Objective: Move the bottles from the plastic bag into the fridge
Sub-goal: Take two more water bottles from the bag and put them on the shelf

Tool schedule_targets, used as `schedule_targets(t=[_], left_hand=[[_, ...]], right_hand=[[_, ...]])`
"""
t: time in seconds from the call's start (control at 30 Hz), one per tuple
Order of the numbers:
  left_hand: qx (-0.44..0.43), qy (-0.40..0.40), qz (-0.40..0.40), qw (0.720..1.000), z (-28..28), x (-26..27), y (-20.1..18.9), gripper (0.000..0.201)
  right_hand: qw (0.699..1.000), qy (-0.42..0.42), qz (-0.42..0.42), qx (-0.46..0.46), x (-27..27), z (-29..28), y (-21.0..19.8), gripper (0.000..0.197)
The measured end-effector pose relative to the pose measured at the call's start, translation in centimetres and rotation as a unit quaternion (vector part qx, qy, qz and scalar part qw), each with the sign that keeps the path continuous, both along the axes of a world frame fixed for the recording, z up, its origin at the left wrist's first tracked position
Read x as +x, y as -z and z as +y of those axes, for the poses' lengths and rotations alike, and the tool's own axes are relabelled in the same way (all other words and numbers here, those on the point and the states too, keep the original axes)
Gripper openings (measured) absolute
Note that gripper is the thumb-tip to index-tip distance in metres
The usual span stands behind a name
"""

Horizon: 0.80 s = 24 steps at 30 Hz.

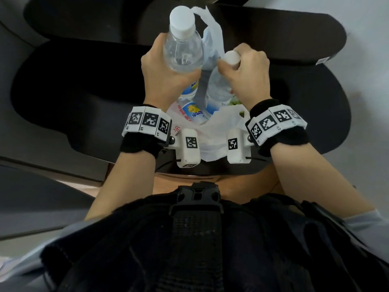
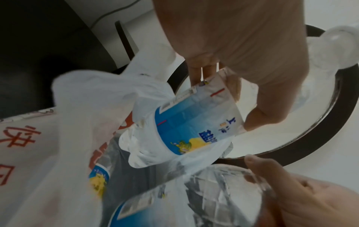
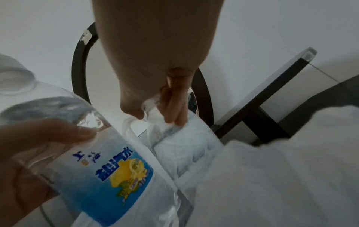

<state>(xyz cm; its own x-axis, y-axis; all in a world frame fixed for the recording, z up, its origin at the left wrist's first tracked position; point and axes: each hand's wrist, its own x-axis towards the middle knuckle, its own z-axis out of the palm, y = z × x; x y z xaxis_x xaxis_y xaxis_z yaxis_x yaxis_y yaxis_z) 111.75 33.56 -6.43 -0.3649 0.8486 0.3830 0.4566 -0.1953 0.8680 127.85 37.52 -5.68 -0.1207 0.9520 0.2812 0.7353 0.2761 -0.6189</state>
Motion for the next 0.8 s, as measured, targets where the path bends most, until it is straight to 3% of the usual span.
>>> schedule_targets(t=[0.2,0.47,0.6,0.8], left_hand=[[0.015,-0.013,0.007,1.0,-2.7,0.8,-1.4,0.054],[0.082,-0.064,-0.009,0.995,-9.2,3.1,-5.2,0.04],[0.104,-0.08,-0.035,0.991,-13.7,3.7,-6.2,0.044],[0.129,-0.101,-0.061,0.985,-21.1,1.9,-6.6,0.039]], right_hand=[[0.989,0.026,0.109,0.099,1.1,-2.8,-2.2,0.038],[0.932,-0.028,0.225,0.284,1.4,-8.6,-7.7,0.032],[0.917,-0.097,0.232,0.309,1.5,-11.6,-9.1,0.034],[0.916,-0.221,0.205,0.266,-1.1,-17.1,-10.5,0.038]])
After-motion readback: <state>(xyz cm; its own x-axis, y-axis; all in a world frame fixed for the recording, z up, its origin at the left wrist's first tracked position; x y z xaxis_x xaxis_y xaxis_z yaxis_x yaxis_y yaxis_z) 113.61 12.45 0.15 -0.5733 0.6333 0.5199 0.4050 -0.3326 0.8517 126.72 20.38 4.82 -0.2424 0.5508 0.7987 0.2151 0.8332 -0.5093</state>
